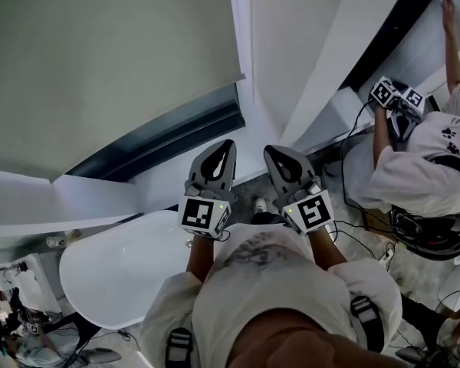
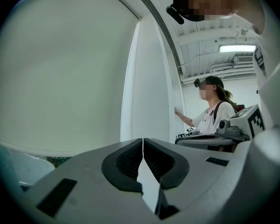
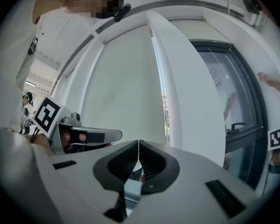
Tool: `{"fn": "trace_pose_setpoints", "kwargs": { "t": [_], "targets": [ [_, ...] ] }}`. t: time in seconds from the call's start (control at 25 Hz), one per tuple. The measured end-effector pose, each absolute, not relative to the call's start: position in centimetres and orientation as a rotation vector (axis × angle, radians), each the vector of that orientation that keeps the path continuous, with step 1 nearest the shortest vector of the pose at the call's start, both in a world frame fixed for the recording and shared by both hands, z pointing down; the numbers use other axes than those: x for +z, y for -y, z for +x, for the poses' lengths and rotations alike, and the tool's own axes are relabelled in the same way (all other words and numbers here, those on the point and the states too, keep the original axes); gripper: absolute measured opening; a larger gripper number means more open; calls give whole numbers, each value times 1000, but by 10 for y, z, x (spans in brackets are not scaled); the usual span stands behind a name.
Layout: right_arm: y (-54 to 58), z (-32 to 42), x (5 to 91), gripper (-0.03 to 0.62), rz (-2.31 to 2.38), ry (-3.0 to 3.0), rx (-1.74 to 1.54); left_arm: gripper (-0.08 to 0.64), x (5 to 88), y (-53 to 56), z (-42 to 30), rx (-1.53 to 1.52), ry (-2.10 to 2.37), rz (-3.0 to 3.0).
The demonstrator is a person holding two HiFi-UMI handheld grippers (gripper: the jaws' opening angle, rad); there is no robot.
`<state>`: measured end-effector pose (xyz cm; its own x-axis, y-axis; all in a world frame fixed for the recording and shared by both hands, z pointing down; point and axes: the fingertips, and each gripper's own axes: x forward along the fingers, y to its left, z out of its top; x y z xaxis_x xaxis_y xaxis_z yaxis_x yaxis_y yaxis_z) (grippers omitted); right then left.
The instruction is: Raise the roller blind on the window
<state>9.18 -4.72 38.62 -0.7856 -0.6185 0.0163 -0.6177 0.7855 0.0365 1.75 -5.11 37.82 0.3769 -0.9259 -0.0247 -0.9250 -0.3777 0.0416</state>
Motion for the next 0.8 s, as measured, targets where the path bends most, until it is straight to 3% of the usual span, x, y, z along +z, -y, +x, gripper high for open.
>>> {"fn": "trace_pose_setpoints", "kwargs": {
  "t": [0.8],
  "targets": [
    [87, 73, 372, 63, 1136, 2933, -66, 17, 360, 133, 25, -66, 1537, 2760]
  ]
}}
